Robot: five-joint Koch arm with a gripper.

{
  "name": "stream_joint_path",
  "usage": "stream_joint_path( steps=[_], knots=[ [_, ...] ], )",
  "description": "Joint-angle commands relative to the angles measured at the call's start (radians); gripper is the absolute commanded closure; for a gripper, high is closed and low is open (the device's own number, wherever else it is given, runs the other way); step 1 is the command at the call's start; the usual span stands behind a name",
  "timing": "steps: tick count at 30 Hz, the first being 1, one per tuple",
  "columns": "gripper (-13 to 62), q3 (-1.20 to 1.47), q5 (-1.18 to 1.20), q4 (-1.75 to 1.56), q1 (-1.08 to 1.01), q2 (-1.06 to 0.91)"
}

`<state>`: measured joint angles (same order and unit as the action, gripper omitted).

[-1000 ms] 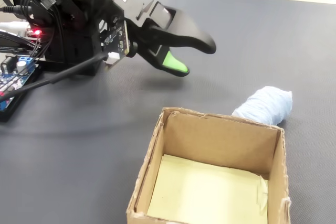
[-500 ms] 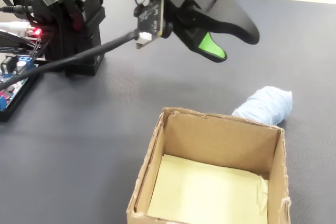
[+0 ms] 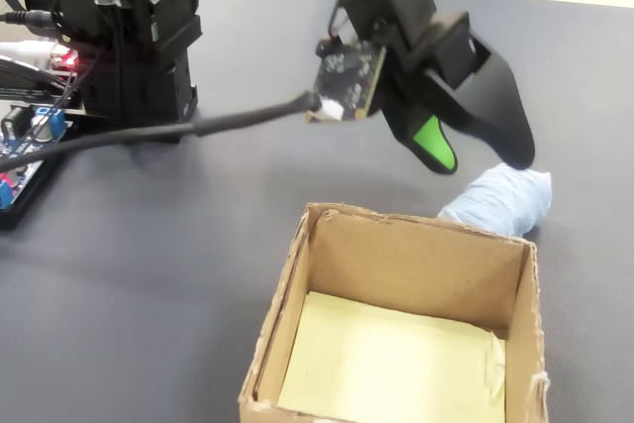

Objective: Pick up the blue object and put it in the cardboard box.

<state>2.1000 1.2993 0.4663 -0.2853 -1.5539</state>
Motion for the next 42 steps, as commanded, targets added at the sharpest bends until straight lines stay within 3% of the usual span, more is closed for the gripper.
stream_joint_path(
  steps=[1, 13, 22, 26, 34, 42],
  knots=[
    [15.7, -0.091, 0.020, -0.002, 0.002, -0.015],
    [16.8, -0.161, 0.043, 0.028, -0.025, 0.193],
    [32.7, -0.133, 0.054, 0.028, -0.043, 0.196],
    [40.3, -0.049, 0.109, -0.135, -0.061, 0.150],
    [40.3, 0.123, 0.225, -0.529, -0.055, -0.032],
    [40.3, 0.155, 0.219, -0.568, -0.067, -0.282]
  ],
)
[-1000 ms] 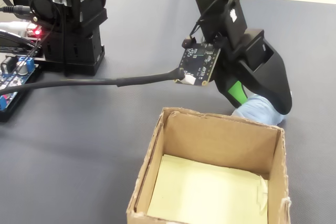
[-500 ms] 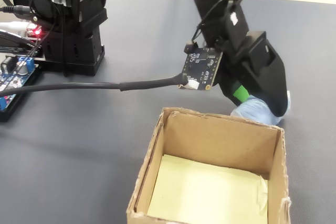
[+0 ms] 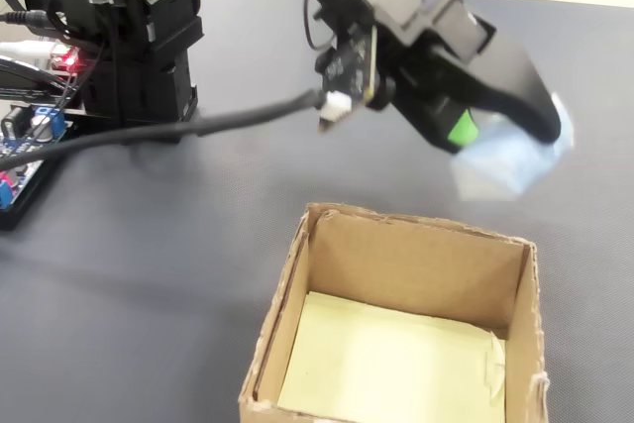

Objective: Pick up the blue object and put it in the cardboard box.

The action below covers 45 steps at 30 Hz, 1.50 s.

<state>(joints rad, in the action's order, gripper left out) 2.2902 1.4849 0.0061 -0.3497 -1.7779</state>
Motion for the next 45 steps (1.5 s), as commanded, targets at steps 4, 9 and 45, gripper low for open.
stream_joint_path(
  steps=[4, 9, 45],
  knots=[
    [40.3, -0.061, 0.009, -0.115, -0.074, -0.104],
    [40.3, -0.124, -0.023, -0.109, -0.219, -0.107],
    [17.4, 0.144, 0.063, -0.272, -0.350, -0.143]
  ],
)
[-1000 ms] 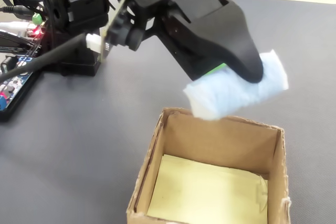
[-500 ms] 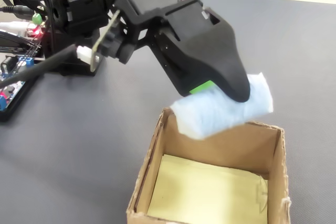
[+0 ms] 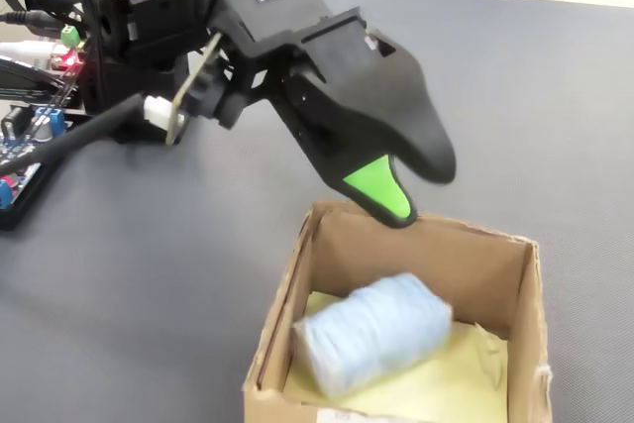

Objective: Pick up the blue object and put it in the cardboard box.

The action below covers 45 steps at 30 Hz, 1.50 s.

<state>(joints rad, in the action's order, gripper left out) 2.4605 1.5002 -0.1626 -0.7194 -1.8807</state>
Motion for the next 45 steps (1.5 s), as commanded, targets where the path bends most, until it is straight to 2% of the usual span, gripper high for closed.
stream_joint_path(
  steps=[1, 33, 45],
  knots=[
    [17.0, -0.012, 0.049, -0.106, 0.037, -0.055],
    [17.0, 0.503, 0.114, -0.192, 0.538, -0.476],
    [16.9, 0.635, 0.163, -0.186, 0.589, -0.488]
  ],
)
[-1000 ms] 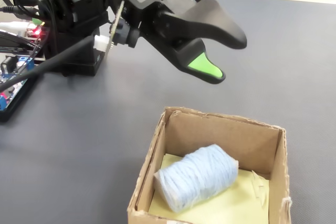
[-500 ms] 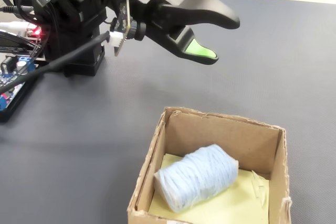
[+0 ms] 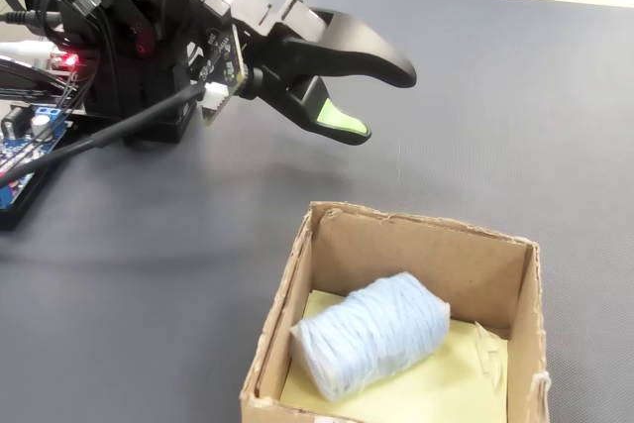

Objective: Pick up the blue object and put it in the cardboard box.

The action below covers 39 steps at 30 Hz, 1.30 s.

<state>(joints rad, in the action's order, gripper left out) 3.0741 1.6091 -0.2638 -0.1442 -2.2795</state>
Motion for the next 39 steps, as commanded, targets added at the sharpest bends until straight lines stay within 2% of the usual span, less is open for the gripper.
stream_joint_path(
  steps=[1, 17, 39],
  knots=[
    [16.9, 0.031, 0.054, -0.084, 0.021, -0.089],
    [15.4, 0.044, 0.048, 0.301, 0.087, -0.089],
    [15.4, 0.044, 0.037, 0.305, 0.077, -0.087]
  ],
)
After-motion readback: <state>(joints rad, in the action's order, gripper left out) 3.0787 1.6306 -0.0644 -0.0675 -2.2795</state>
